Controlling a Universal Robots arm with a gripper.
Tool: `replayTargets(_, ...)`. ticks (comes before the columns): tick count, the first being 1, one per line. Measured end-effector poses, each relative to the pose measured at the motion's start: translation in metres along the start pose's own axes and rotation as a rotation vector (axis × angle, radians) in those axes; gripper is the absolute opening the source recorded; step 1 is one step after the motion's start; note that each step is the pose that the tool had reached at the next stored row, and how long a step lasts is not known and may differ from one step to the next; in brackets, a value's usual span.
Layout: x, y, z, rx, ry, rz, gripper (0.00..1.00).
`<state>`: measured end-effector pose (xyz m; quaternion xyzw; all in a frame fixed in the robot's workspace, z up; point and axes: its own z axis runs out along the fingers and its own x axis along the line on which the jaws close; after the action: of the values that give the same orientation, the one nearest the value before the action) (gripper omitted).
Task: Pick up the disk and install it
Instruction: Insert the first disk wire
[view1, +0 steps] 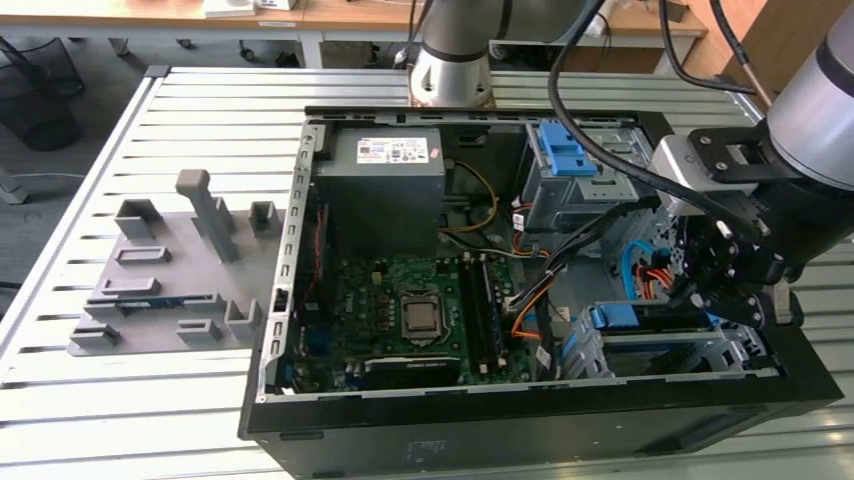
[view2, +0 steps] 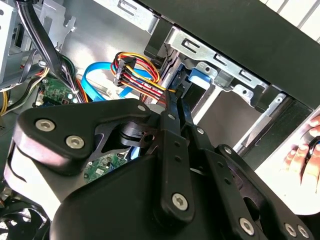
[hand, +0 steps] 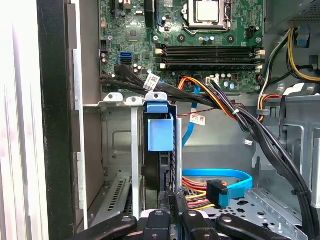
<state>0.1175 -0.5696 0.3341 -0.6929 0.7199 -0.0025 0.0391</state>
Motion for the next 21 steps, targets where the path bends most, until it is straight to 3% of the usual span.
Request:
replayTargets(17, 0.0000, -0.0001, -0.0010, -0.0002, -0.0053, 0.000, 0.16)
replayTargets(21, 0.0000, -0.0001, -0.0016, -0.0004, -0.0094, 0.001, 0.16)
